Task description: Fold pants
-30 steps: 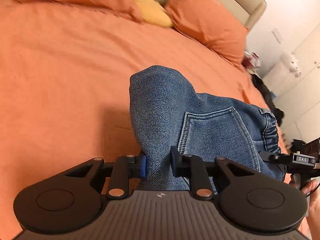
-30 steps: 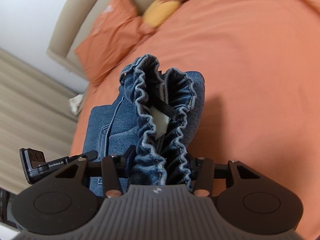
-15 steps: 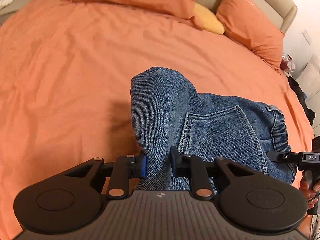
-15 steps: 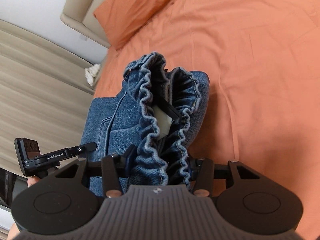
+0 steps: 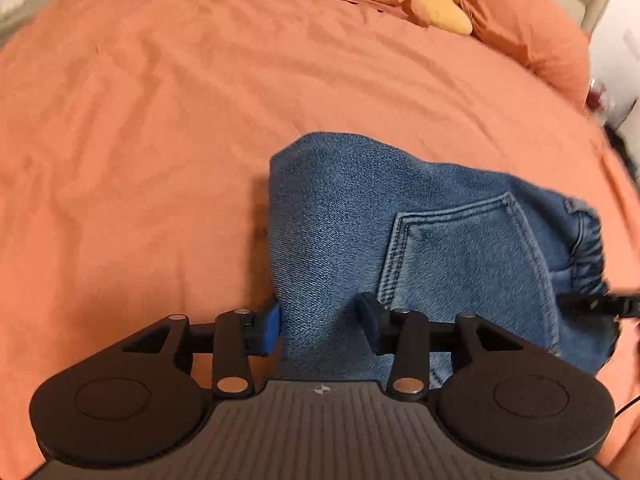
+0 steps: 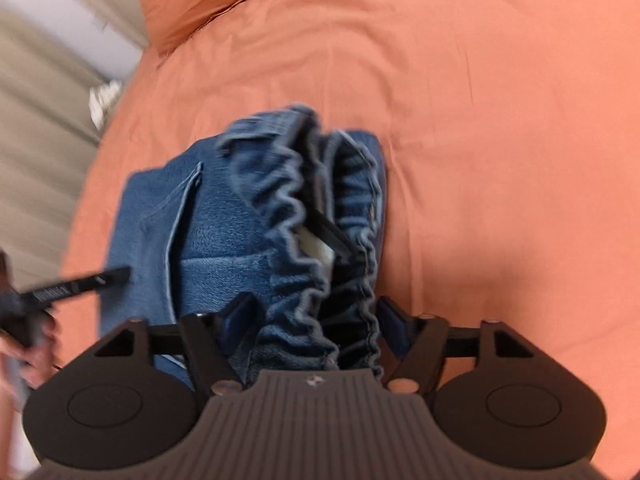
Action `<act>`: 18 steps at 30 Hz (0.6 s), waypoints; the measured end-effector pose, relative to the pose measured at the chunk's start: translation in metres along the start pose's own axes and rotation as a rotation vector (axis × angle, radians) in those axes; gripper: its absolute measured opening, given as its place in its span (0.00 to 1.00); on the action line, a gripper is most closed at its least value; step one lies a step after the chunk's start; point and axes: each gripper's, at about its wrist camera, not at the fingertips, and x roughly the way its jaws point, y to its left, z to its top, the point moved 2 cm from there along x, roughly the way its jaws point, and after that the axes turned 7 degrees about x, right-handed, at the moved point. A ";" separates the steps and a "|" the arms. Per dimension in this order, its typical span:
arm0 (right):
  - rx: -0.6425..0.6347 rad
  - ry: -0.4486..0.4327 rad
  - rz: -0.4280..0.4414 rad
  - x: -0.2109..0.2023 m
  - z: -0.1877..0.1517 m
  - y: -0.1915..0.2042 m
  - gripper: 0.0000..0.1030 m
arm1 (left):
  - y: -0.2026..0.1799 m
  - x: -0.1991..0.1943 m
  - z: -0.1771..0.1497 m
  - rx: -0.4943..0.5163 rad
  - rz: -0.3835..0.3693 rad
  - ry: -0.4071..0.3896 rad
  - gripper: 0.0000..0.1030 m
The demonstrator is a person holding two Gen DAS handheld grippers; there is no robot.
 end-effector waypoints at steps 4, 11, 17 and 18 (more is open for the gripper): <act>-0.119 -0.095 -0.072 -0.043 0.001 0.024 0.73 | -0.013 -0.061 0.010 0.078 0.087 -0.093 0.52; -0.264 -0.296 -0.038 -0.147 -0.016 0.071 0.78 | -0.048 -0.212 0.043 0.198 0.228 -0.265 0.64; -0.396 -0.462 -0.036 -0.223 -0.084 0.093 0.85 | -0.096 -0.293 0.018 0.254 0.357 -0.320 0.67; -0.416 -0.487 -0.039 -0.232 -0.100 0.094 0.86 | -0.105 -0.303 0.007 0.268 0.379 -0.342 0.68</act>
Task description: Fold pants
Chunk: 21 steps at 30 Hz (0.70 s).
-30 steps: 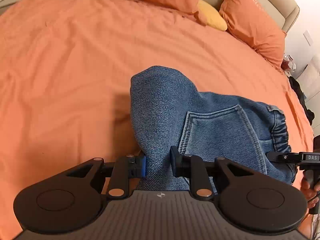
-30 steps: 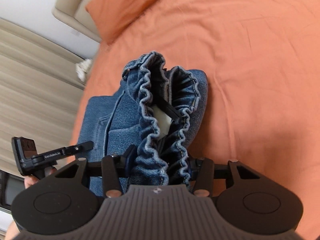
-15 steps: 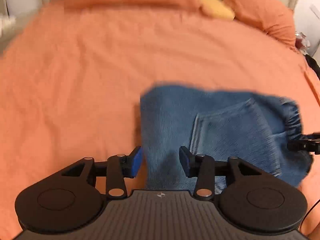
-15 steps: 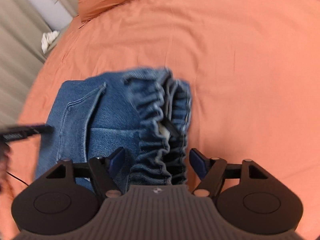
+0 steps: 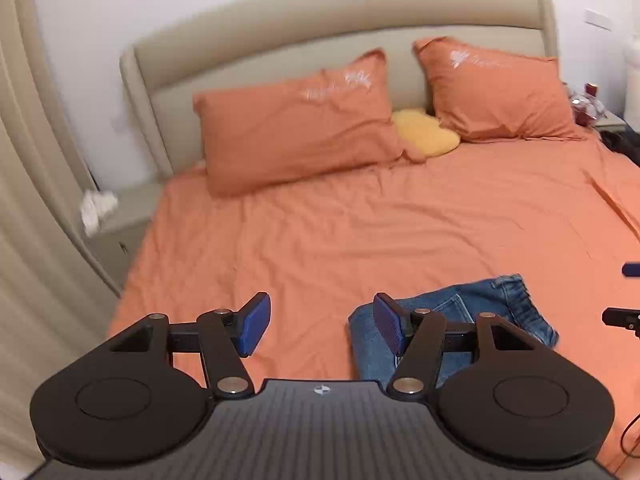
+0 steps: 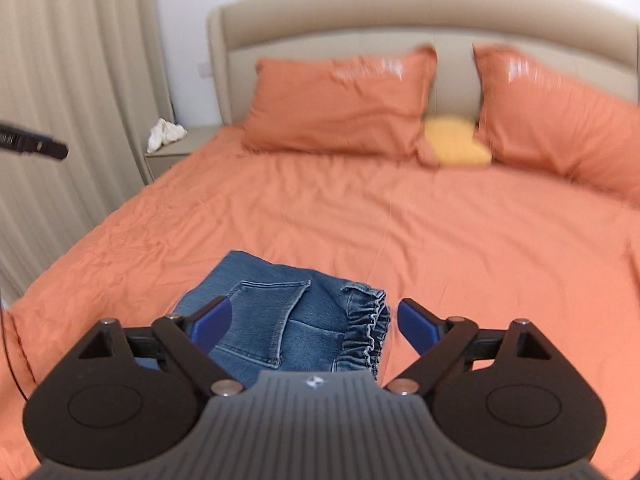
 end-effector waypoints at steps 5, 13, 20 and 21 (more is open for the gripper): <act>-0.043 -0.087 -0.032 -0.051 -0.044 0.018 0.90 | -0.044 -0.047 -0.036 0.045 0.050 -0.040 0.71; -0.009 -0.122 -0.075 -0.086 -0.106 0.033 0.92 | -0.059 -0.130 -0.067 0.179 0.201 0.001 0.71; 0.051 -0.112 -0.130 -0.085 -0.126 0.032 0.94 | -0.072 -0.131 -0.077 0.132 0.154 -0.001 0.75; 0.053 -0.113 -0.141 -0.086 -0.129 0.032 0.94 | -0.080 -0.123 -0.081 0.111 0.129 -0.003 0.75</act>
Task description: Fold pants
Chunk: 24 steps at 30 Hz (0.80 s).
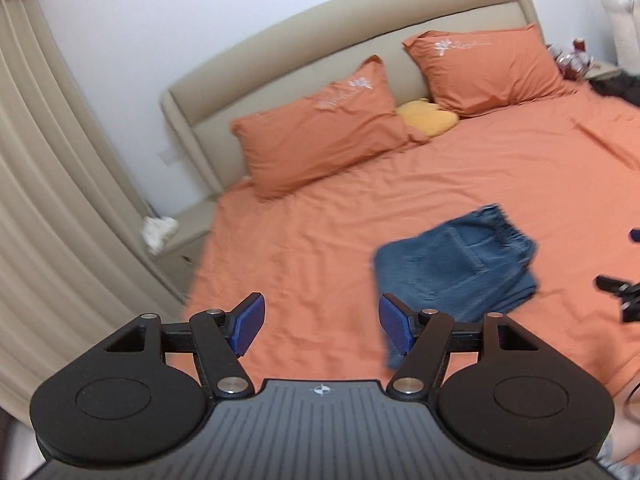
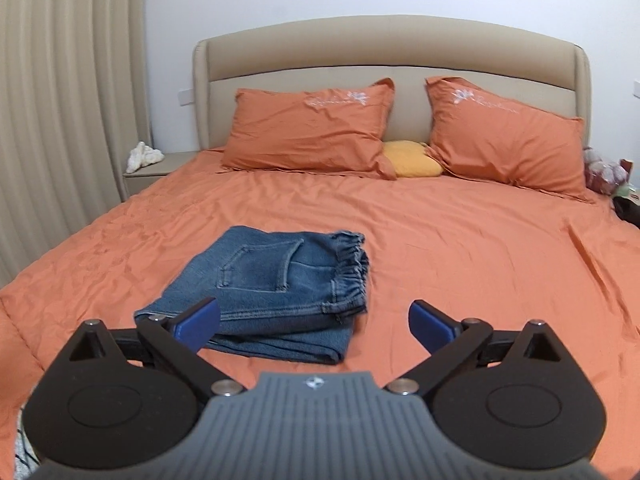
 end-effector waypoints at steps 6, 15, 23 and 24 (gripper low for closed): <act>0.059 0.005 -0.034 -0.009 -0.013 -0.012 0.94 | -0.060 0.037 -0.026 -0.153 -0.150 -0.022 0.75; 0.046 -0.061 -0.096 -0.020 -0.025 -0.018 0.95 | -0.113 0.061 -0.060 -0.354 -0.158 -0.045 0.75; 0.037 -0.075 -0.084 -0.023 -0.028 -0.019 0.95 | -0.141 0.067 -0.074 -0.301 -0.123 -0.012 0.75; 0.036 -0.074 -0.082 -0.022 -0.029 -0.018 0.95 | -0.141 0.066 -0.075 -0.305 -0.126 -0.011 0.75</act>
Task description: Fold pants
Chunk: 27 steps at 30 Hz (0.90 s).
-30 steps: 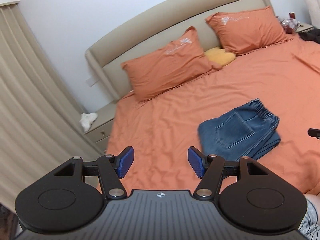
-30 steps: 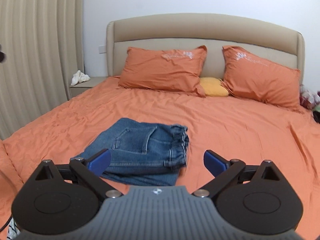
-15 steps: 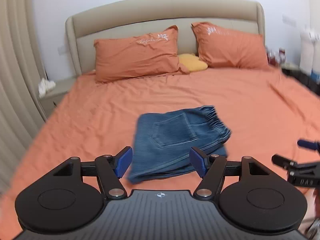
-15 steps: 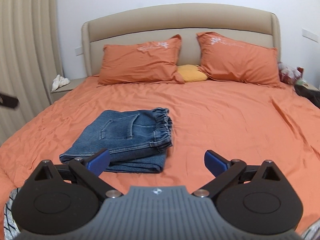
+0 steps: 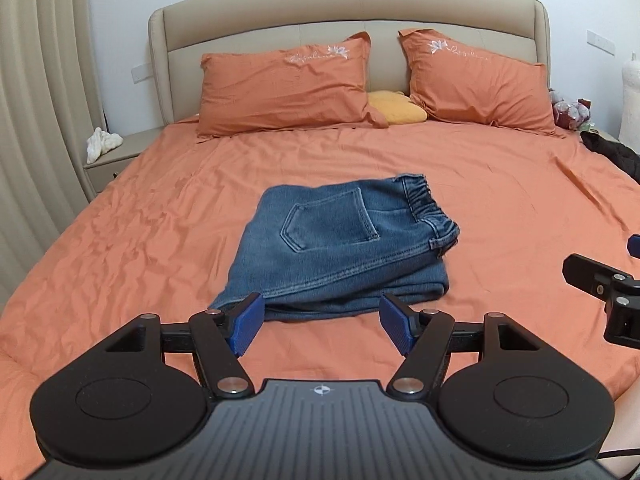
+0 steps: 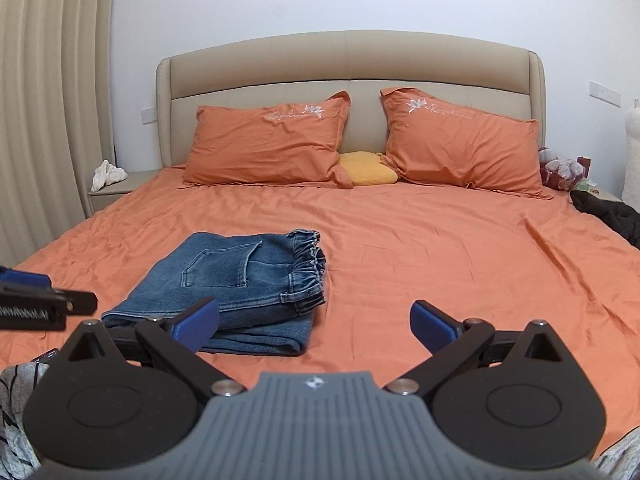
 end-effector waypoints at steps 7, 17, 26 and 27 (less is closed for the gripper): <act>-0.006 0.006 0.010 -0.002 -0.002 0.001 0.95 | 0.000 0.000 -0.003 -0.024 -0.019 0.007 0.77; -0.016 0.007 0.011 -0.005 -0.004 0.001 0.95 | -0.004 -0.001 -0.005 -0.019 -0.026 0.016 0.77; -0.016 -0.003 0.007 -0.010 -0.004 -0.001 0.95 | -0.009 -0.003 -0.003 -0.012 -0.029 0.005 0.78; -0.017 -0.007 0.007 -0.011 -0.004 -0.001 0.95 | -0.009 -0.003 -0.003 -0.011 -0.029 0.004 0.78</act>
